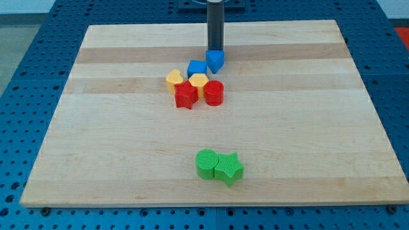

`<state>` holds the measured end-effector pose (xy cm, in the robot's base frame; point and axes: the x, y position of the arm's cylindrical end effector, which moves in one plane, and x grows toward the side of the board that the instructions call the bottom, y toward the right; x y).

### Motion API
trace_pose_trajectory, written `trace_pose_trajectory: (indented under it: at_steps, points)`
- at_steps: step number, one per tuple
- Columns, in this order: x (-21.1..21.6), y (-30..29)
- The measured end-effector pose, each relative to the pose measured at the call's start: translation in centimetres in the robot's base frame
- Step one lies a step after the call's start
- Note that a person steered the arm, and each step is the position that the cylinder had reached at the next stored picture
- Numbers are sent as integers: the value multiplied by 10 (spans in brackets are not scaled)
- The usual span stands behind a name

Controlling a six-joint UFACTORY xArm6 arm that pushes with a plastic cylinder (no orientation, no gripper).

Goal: Move the red star closer to blue triangle

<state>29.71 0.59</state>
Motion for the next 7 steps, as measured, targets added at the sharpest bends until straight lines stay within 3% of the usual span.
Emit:
trace_pose_trajectory:
  at_steps: [7]
  points:
    - [30,24]
